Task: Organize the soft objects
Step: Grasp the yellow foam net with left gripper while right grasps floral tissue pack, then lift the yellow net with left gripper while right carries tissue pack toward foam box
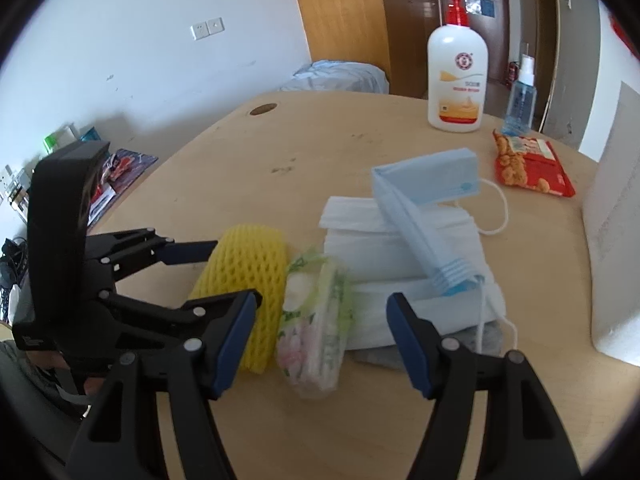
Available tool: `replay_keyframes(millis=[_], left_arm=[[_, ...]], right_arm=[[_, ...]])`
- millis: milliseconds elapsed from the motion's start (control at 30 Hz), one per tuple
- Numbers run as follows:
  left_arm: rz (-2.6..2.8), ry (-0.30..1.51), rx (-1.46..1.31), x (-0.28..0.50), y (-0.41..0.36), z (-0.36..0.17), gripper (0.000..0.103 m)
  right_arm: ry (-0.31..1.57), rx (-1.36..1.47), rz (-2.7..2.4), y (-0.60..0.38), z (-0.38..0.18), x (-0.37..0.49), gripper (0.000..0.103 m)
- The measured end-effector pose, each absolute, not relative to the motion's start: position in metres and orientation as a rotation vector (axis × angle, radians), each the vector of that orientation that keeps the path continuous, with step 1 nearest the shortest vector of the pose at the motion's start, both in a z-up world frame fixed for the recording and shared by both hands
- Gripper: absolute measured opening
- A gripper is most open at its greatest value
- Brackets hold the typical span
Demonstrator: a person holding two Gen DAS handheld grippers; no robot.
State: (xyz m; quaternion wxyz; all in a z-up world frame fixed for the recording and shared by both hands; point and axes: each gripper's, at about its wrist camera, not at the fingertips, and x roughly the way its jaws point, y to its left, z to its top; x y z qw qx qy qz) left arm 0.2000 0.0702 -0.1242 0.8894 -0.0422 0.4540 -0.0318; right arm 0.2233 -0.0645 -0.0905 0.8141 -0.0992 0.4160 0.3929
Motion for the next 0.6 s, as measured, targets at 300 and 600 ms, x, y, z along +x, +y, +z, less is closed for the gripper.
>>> replay_keyframes(millis=[300,600], left_arm=[[-0.098,0.944,-0.095,0.195,0.072,-0.123,0.019],[-0.106,0.920,-0.108,0.189,0.075,-0.118,0.009]], right_arm=[[0.920,-0.242,0.834,-0.056,-0.098,0.222,0.067],[0.945,-0.248,0.832,-0.054,-0.106,0.219,0.023]])
